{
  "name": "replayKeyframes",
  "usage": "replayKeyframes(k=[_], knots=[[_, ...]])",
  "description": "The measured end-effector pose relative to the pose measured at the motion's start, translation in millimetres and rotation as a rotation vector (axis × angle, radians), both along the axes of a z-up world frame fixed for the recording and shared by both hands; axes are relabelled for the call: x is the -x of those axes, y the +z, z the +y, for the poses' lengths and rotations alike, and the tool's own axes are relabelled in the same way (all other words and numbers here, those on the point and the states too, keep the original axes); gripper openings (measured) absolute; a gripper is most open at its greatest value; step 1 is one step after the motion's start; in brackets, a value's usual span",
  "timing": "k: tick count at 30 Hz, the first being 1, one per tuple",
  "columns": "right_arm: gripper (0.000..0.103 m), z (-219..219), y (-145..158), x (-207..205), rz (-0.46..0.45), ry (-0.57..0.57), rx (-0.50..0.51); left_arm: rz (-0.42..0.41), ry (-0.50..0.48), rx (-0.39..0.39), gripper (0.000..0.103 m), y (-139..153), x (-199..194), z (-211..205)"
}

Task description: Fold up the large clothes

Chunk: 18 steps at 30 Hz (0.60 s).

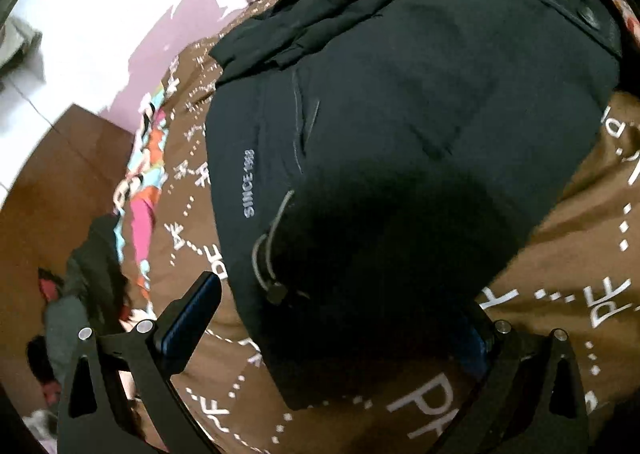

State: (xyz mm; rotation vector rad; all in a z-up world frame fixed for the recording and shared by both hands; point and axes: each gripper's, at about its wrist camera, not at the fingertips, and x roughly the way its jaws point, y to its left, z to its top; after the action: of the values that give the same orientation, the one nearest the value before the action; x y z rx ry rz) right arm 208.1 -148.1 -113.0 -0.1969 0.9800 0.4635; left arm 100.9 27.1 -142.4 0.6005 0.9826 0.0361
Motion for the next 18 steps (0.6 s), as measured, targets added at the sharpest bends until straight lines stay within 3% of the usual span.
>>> replayKeyframes(k=[4, 6, 8, 11, 14, 18], knots=[[0.103, -13, -16, 9, 0.059, 0.007, -0.02, -0.072, -0.037, -0.099, 0.097, 1, 2, 2], [0.103, -15, -21, 16, 0.078, 0.032, -0.031, -0.093, -0.062, -0.116, 0.078, 3, 4, 1], [0.103, -15, -25, 27, 0.097, 0.09, -0.03, -0.103, -0.077, -0.127, 0.077, 5, 5, -1], [0.103, -5, -37, 42, 0.083, 0.149, 0.074, -0.116, -0.087, -0.138, 0.076, 6, 3, -2], [0.103, 11, -53, 51, 0.041, 0.177, 0.195, -0.123, -0.086, -0.097, 0.071, 13, -1, 0], [0.103, 14, -54, 36, -0.048, 0.045, 0.219, -0.098, -0.064, 0.007, 0.07, 27, -9, 6]])
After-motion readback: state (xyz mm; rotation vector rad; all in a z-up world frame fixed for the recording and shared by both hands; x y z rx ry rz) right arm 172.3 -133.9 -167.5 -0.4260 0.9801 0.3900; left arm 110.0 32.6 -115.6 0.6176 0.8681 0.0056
